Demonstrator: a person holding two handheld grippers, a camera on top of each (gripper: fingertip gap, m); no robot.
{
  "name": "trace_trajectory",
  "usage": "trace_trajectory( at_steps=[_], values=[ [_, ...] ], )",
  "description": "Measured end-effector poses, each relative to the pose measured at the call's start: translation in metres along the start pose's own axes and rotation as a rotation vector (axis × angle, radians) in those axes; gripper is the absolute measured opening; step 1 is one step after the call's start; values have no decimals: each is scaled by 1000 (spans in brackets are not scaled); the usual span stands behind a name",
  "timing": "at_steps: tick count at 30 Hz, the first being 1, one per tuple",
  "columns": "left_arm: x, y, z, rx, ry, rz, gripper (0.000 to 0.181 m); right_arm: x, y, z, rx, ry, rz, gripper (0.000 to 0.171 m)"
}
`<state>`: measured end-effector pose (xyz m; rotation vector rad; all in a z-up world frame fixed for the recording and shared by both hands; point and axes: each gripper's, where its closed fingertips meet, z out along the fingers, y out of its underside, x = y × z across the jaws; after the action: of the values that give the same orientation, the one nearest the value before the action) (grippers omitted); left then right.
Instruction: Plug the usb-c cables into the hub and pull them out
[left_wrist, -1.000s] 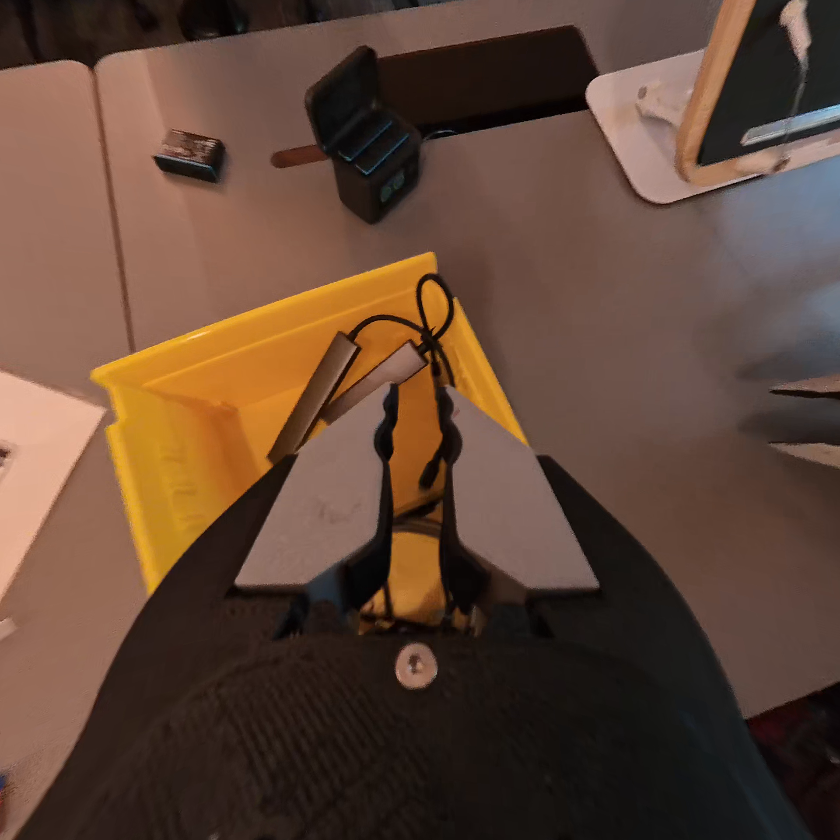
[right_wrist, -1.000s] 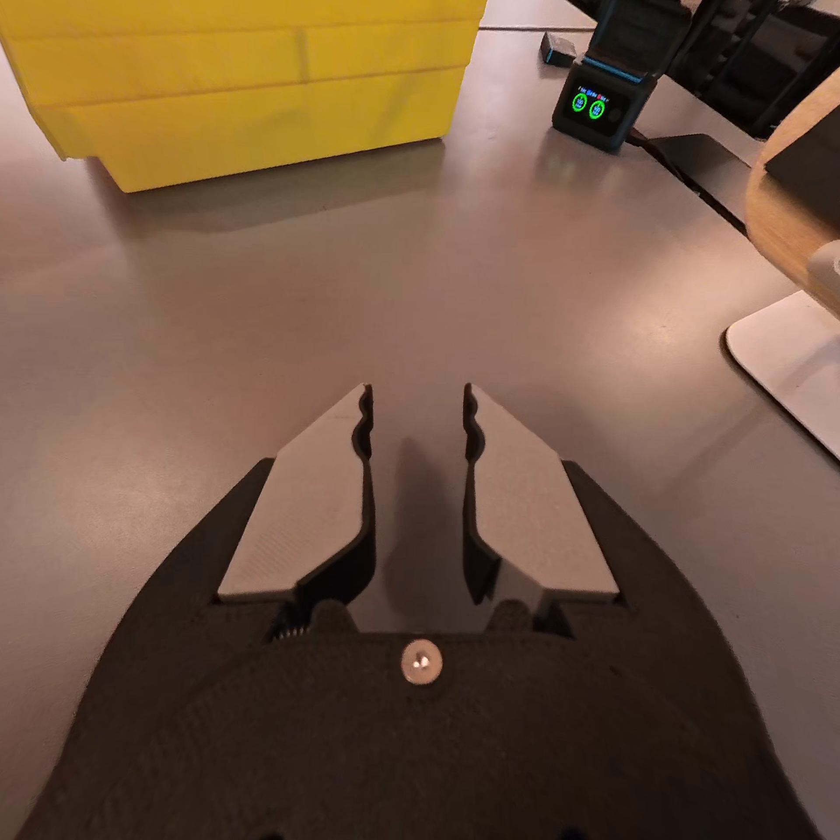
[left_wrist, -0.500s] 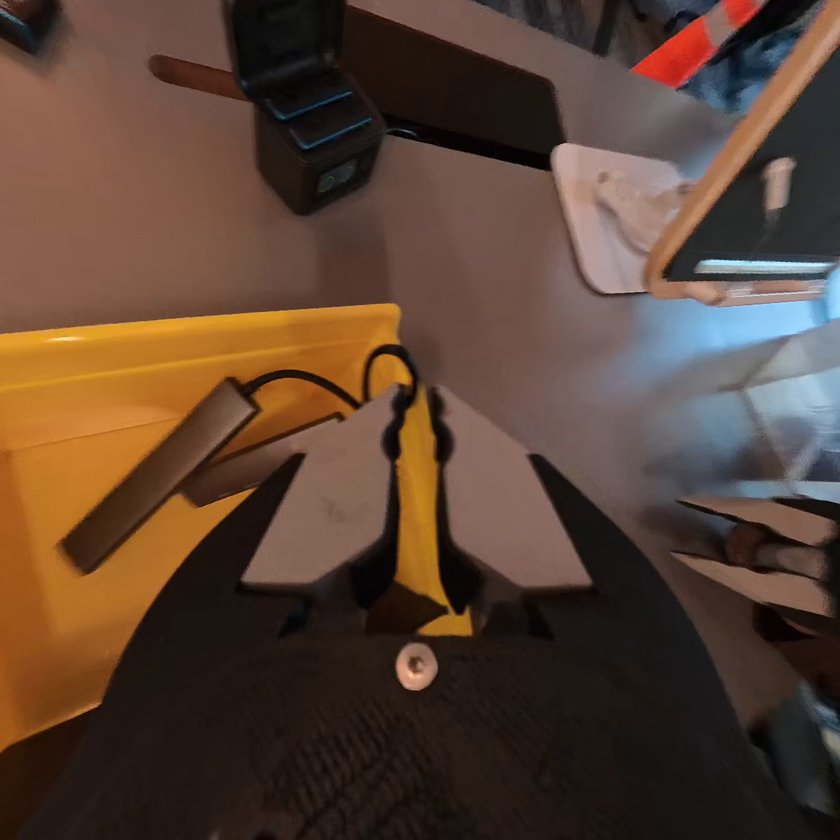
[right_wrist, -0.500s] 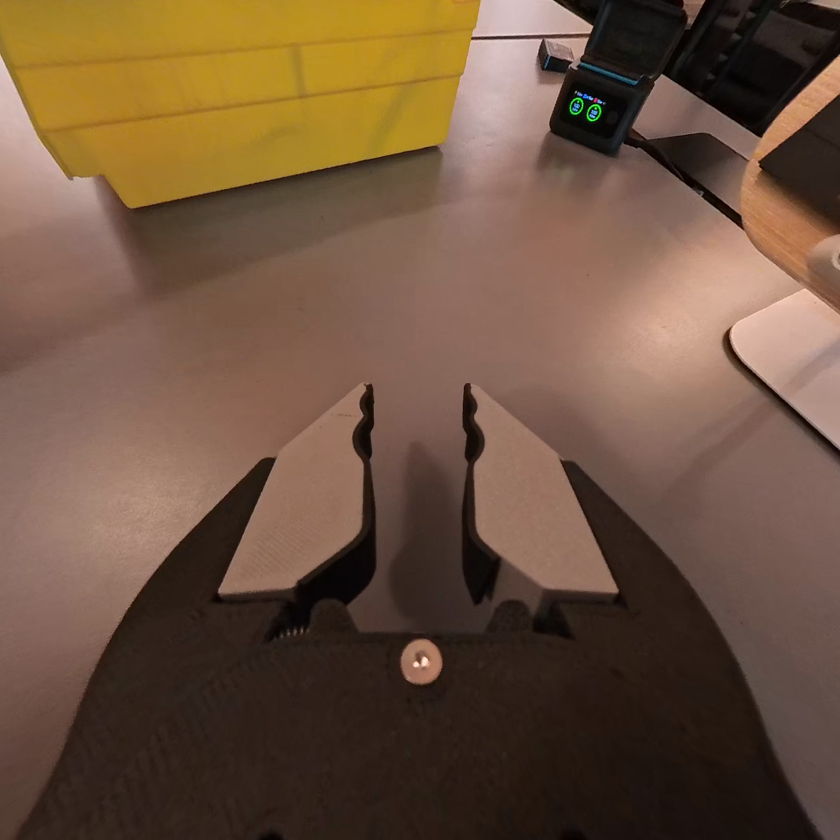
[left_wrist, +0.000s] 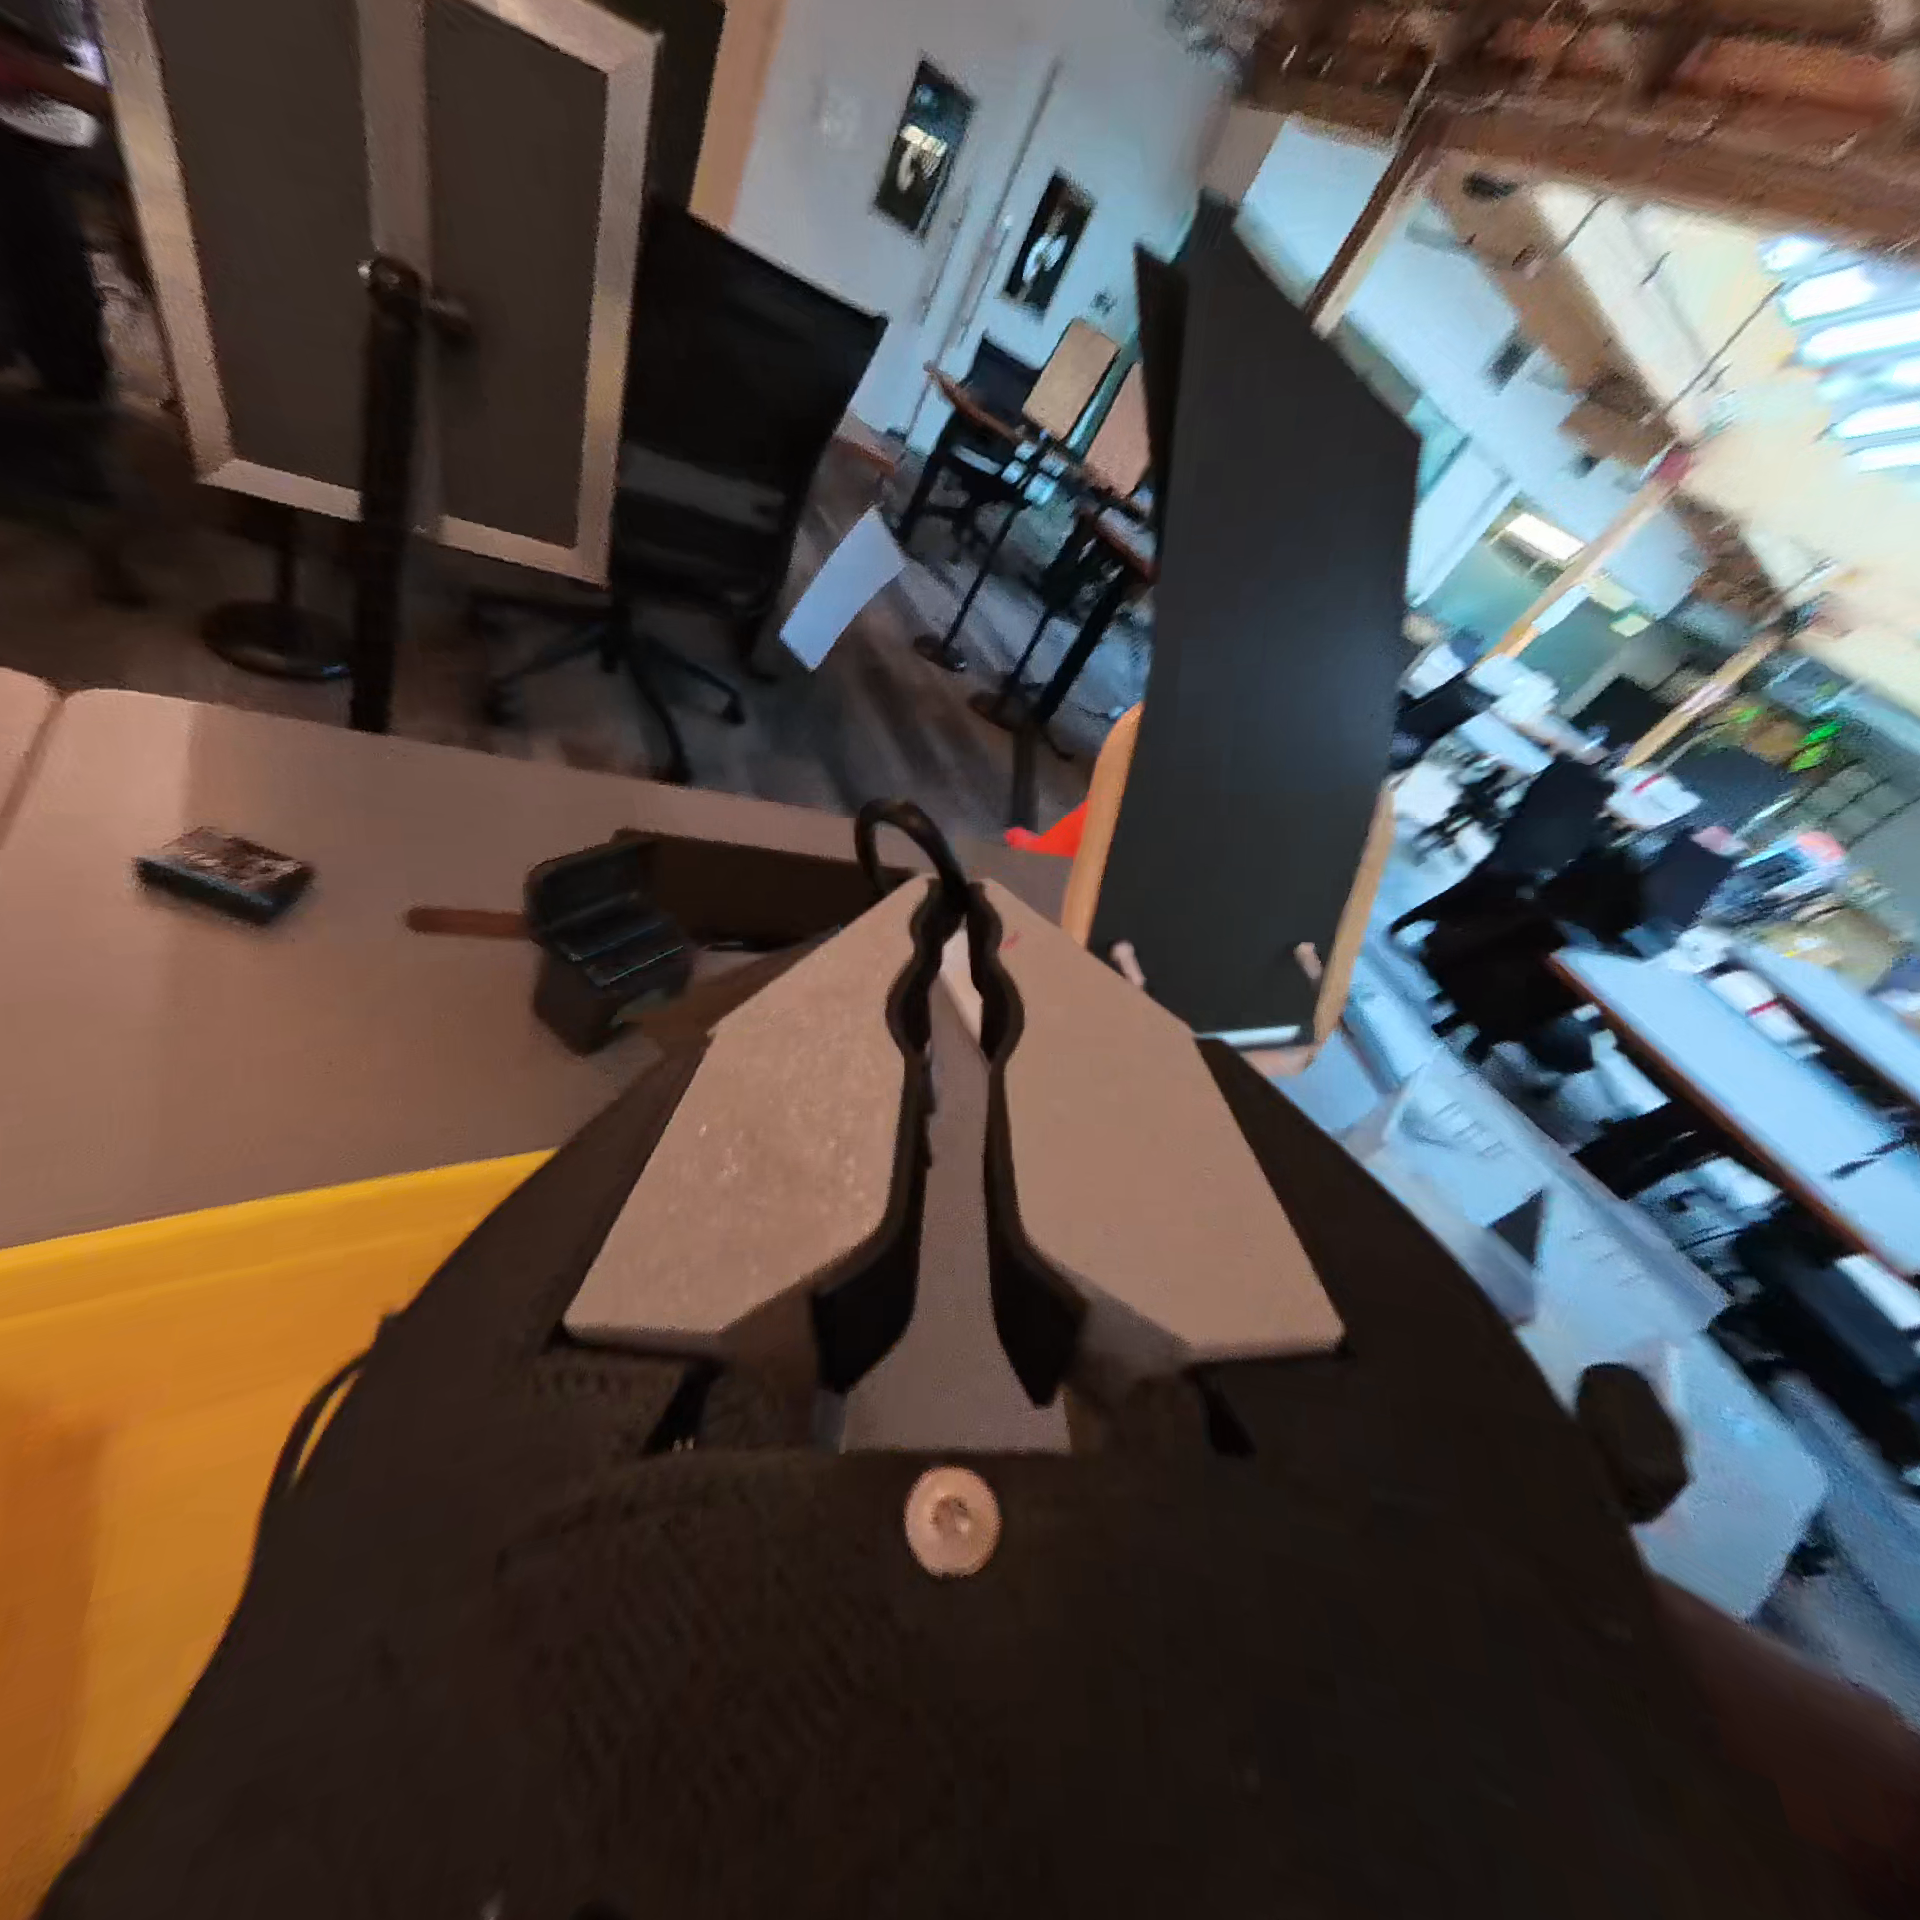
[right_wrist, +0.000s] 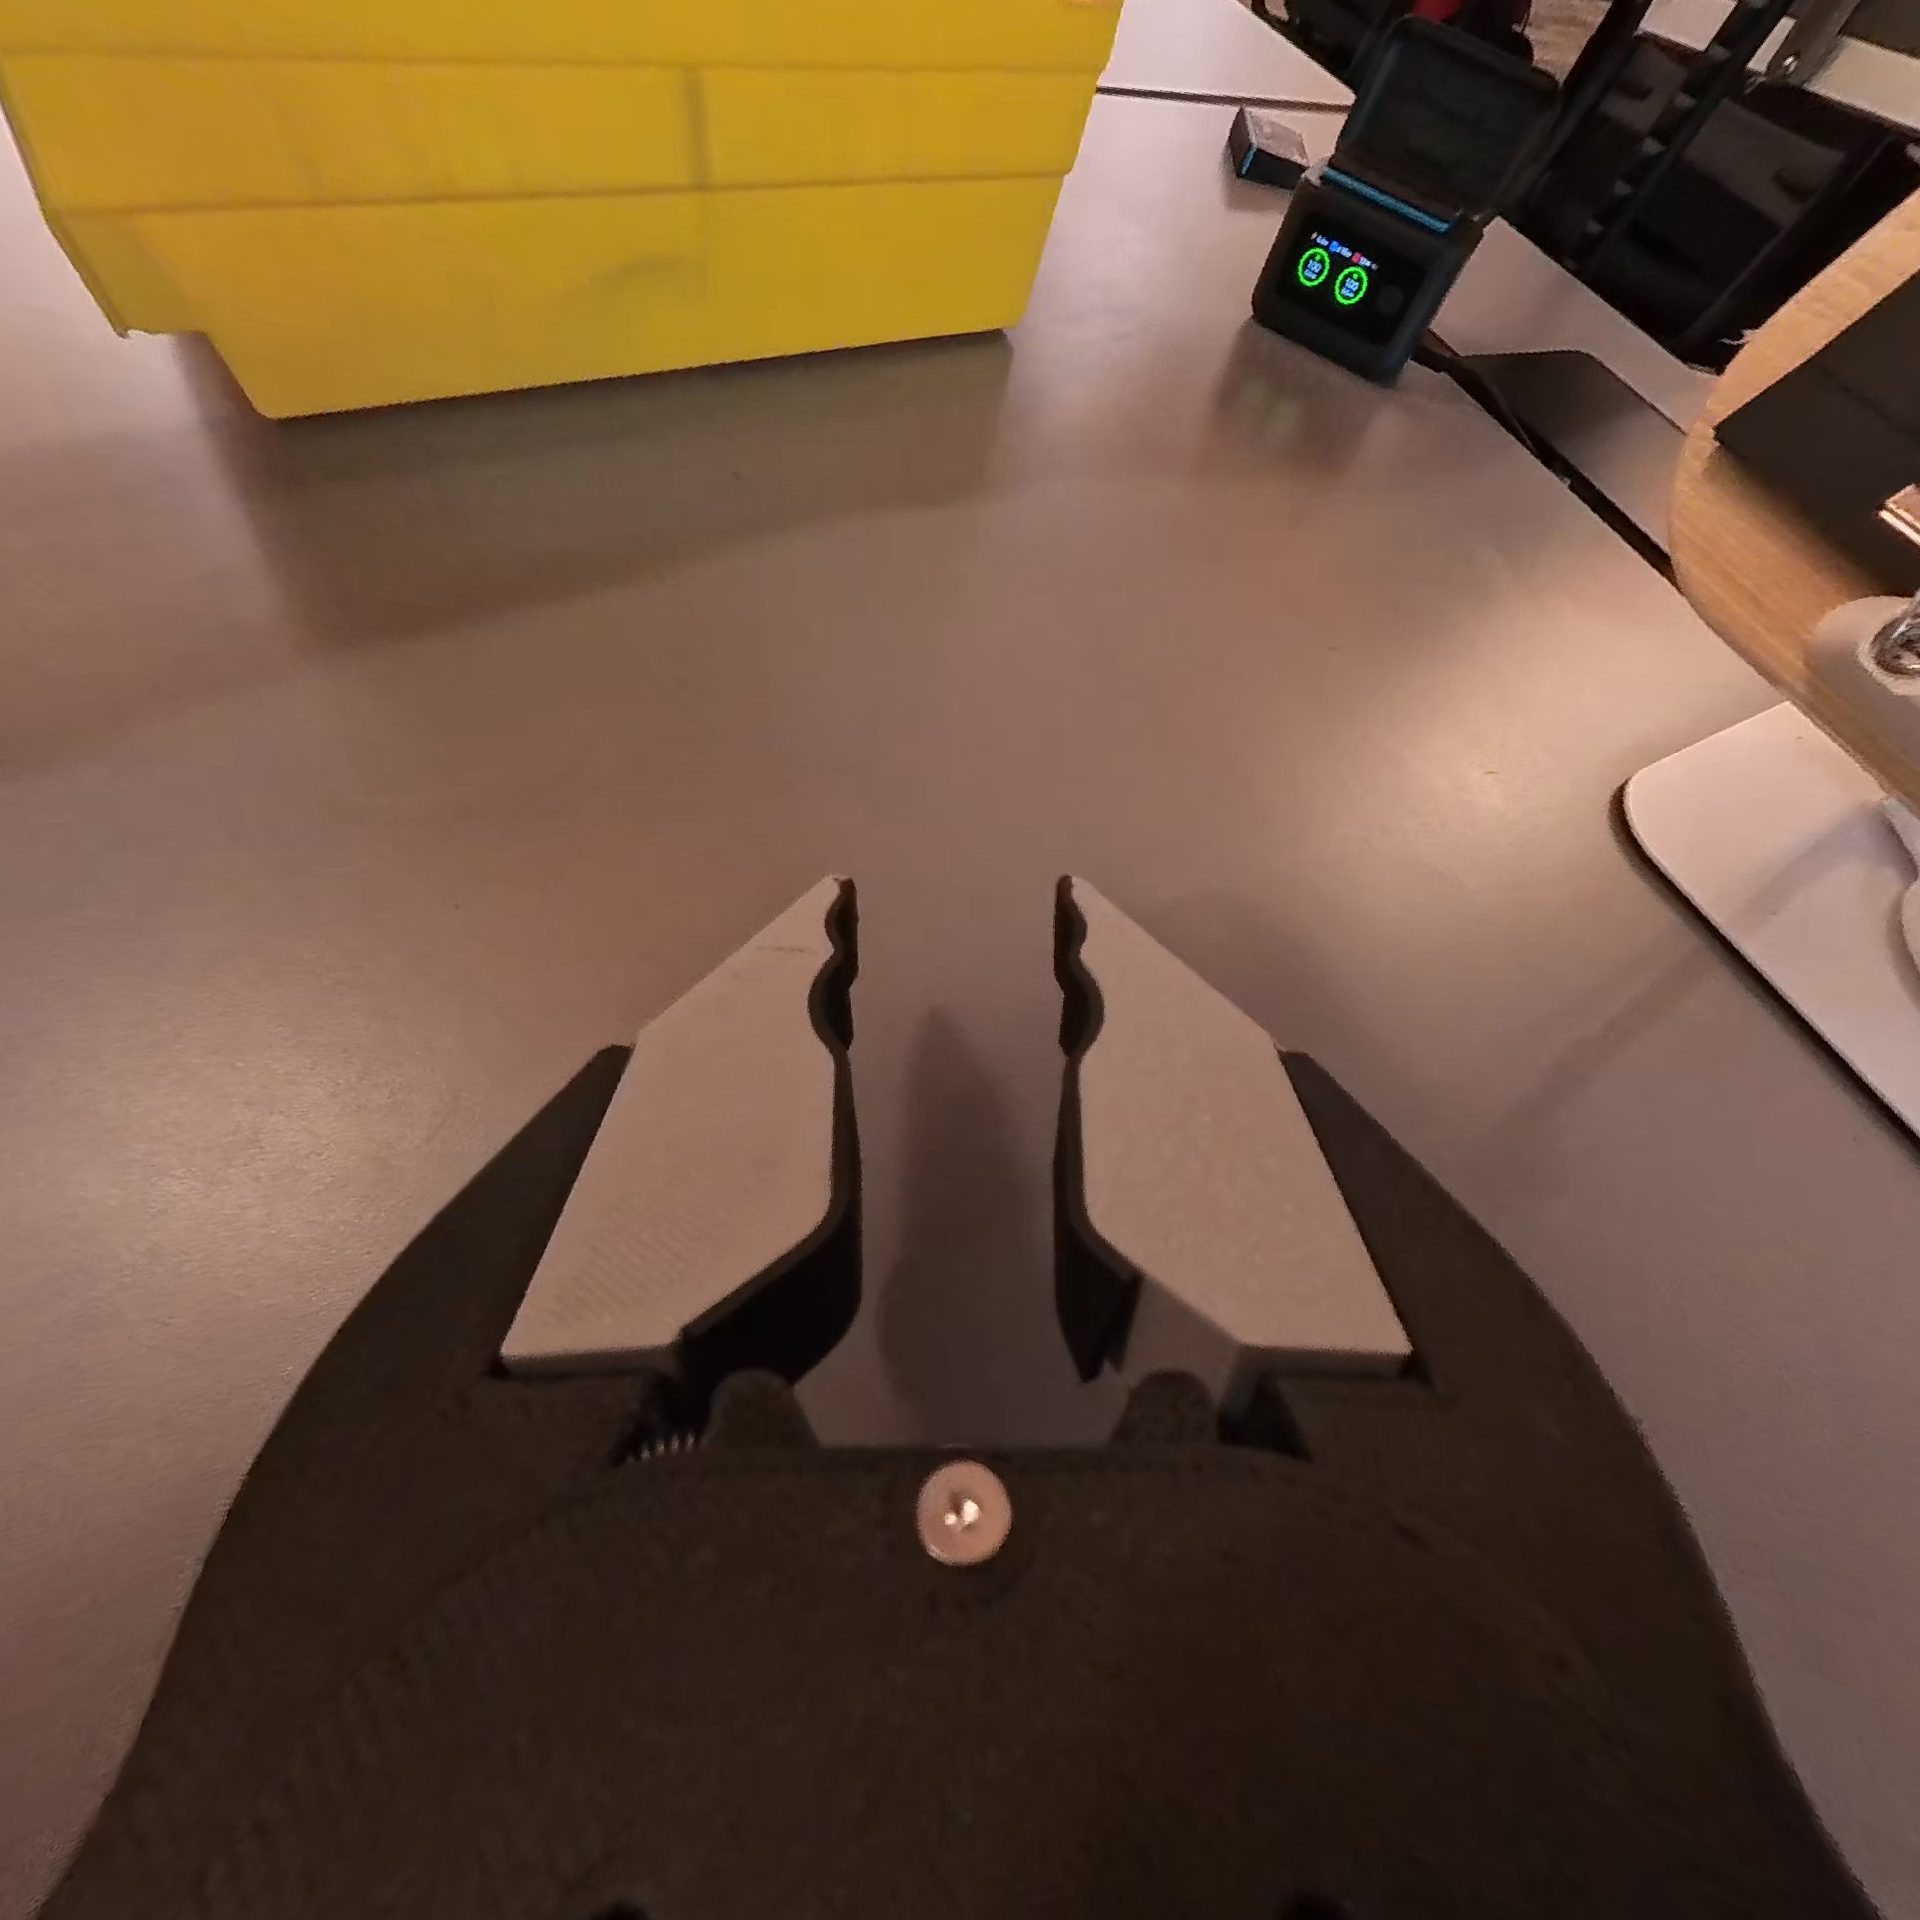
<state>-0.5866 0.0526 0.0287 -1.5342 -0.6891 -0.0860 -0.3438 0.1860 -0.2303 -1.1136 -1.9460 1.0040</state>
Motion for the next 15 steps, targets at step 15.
trace_trajectory(
  at_steps=[15],
  values=[
    [156, 118, -41, -552, 566, 413, 1, -16, -32, -29, 215, -213, 92, 59]
  ],
)
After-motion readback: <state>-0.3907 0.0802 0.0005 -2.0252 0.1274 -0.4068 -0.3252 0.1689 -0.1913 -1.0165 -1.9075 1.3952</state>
